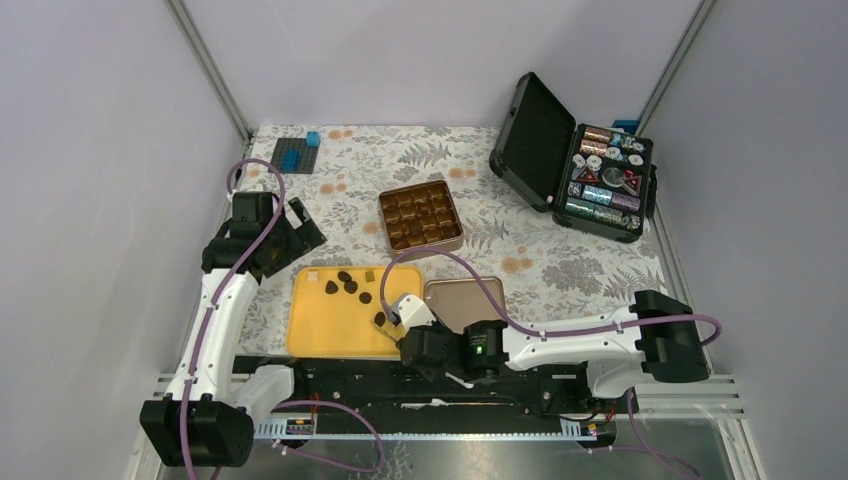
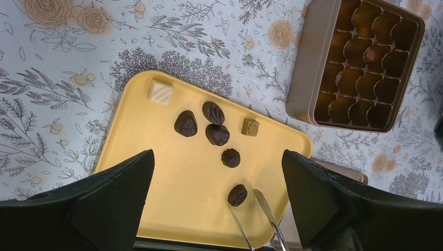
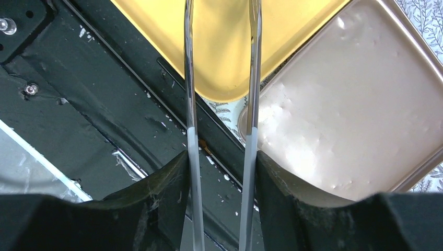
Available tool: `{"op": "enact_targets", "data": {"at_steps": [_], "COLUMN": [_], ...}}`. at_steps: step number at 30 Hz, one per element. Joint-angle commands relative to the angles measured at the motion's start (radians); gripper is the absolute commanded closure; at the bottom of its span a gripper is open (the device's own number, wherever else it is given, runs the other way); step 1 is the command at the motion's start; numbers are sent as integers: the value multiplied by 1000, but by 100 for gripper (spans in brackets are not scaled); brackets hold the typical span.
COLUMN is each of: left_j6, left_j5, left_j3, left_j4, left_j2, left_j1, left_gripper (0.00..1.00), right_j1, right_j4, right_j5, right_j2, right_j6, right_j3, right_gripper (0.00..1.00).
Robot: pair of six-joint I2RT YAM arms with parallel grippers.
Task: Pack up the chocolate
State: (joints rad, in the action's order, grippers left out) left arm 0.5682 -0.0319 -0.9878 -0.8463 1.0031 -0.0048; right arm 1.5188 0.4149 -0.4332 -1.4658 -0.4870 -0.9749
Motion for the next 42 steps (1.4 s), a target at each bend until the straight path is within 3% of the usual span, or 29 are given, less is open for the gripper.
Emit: {"op": "enact_targets", "data": {"at_steps": [1, 12, 28, 42], "left_j6": [-8, -13, 4, -4], "left_j5": [-19, -11, -26, -12], "left_j3": [-9, -15, 9, 4], "left_j4": [38, 31, 50, 44], "left_j2": [-18, -19, -18, -27], "left_j1": [4, 3, 3, 3], "left_gripper": [1, 1, 1, 1], "right_j1": [11, 14, 12, 12], "right_j4": [-23, -19, 85, 28], "right_j5": [-19, -53, -96, -75], "right_j2": [-27, -82, 46, -53], "right_j6": [30, 42, -83, 15], "right_j3": [-66, -108, -14, -84], "right_gripper": [46, 47, 49, 49]}}
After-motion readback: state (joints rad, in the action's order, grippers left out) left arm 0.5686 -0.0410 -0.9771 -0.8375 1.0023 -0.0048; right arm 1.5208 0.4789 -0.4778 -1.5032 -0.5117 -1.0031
